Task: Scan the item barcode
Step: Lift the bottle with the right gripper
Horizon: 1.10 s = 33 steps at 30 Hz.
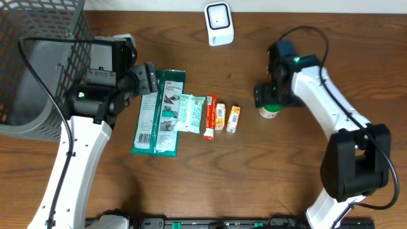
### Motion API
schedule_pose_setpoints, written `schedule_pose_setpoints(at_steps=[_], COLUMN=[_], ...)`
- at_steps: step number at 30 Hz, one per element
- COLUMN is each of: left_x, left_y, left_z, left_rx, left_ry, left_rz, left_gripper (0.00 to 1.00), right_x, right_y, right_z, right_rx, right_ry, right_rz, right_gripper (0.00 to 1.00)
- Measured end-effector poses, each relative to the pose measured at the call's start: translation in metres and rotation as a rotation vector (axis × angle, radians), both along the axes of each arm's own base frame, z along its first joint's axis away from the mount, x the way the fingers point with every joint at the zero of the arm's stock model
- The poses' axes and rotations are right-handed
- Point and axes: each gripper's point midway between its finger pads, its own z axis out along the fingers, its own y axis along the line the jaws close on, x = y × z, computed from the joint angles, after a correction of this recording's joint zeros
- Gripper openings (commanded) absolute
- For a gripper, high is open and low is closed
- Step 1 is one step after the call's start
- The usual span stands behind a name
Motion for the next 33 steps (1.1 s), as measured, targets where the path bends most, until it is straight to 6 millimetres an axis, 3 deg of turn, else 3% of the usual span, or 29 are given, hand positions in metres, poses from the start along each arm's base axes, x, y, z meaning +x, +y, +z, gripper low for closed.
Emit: schedule_pose_setpoints(at_steps=[4,10,20,33], left_x=[0.0,0.0,0.0,0.0], left_y=[0.0,0.0,0.0,0.0], left_z=[0.0,0.0,0.0,0.0], left_rx=[0.0,0.0,0.0,0.0], left_ry=[0.0,0.0,0.0,0.0], left_rz=[-0.001,0.0,0.0,0.0], left_gripper=[0.84,0.84,0.84,0.84], right_x=[0.008,0.011,0.006,0.005], right_y=[0.004,0.008,0.002,0.004], right_z=[0.027,0.028,-0.021,-0.041], right_rx=[0.069,0.116,0.066,0.033], right_ry=[-0.009,-0.016,0.066,0.1], right_rz=[-0.031,-0.05,-0.061,-0.05], right_gripper=[0.99,0.99,0.95,0.82])
